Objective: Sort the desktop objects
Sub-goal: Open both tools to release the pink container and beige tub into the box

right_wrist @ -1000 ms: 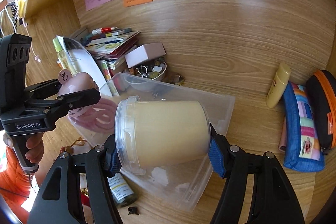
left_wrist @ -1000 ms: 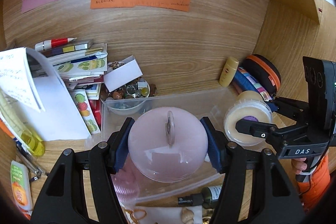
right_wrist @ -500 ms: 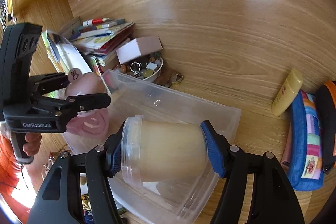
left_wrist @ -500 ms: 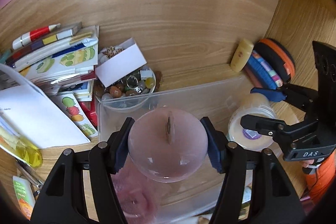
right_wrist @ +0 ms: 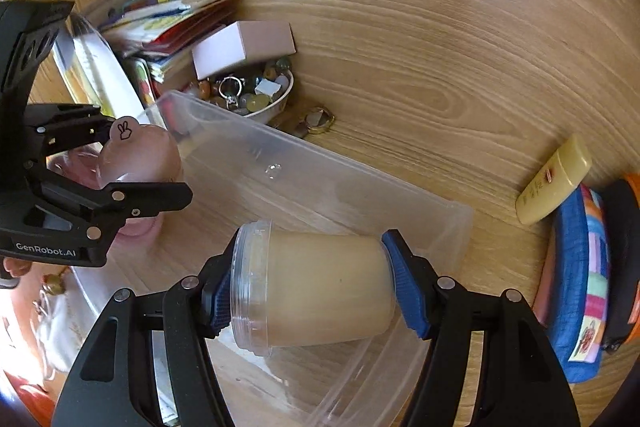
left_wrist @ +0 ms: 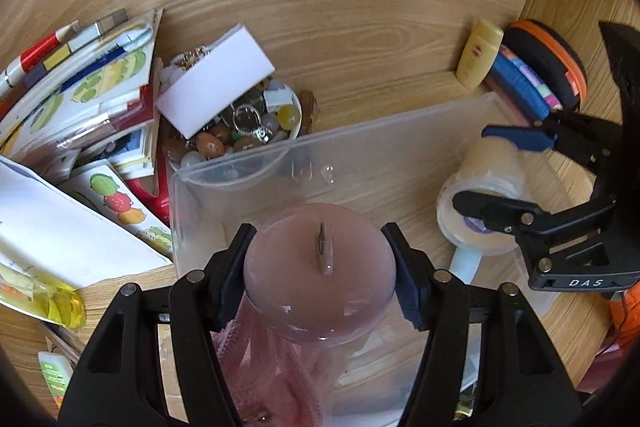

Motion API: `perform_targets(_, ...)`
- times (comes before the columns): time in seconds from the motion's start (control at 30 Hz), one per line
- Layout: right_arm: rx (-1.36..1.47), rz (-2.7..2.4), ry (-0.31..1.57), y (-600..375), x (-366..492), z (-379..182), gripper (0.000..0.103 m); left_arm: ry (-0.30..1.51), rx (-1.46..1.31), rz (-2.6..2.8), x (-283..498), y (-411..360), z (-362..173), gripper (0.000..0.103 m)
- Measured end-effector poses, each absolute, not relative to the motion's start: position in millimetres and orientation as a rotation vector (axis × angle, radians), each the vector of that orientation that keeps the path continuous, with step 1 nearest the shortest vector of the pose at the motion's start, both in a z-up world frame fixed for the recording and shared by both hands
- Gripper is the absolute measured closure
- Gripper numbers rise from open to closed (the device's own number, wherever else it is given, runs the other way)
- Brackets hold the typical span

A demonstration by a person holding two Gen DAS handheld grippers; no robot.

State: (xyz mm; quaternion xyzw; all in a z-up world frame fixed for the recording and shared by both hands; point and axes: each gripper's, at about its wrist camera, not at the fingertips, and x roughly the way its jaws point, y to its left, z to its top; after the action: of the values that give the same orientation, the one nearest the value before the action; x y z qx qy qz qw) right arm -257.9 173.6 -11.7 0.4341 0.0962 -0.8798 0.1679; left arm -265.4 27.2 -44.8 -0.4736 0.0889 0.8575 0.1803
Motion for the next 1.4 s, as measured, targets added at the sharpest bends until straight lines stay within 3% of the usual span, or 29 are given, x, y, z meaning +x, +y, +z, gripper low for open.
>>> perform_targets(0.4,1.305,-2.475,0.458,160,-255,-19,0.041,0.335,-1.38,2.373,-265,34,-54,0.037)
perform_targets(0.73,1.341,-2.497,0.399,164,-256,-19,0.039,0.345,-1.387,2.381,-261,34,-54,0.034)
perform_targets(0.93,1.194,-2.627,0.478,160,-233,0,0.024,0.343,-1.322,2.407,-246,36,-38,0.026)
perform_targets(1.1,1.129,-2.66,0.514,155,-216,13,0.024,0.339,-1.265,2.443,-234,36,-26,0.019)
perform_targets(1.4,1.048,-2.695,0.509,151,-181,40,0.024,0.338,-1.19,2.51,-202,32,-4,0.017)
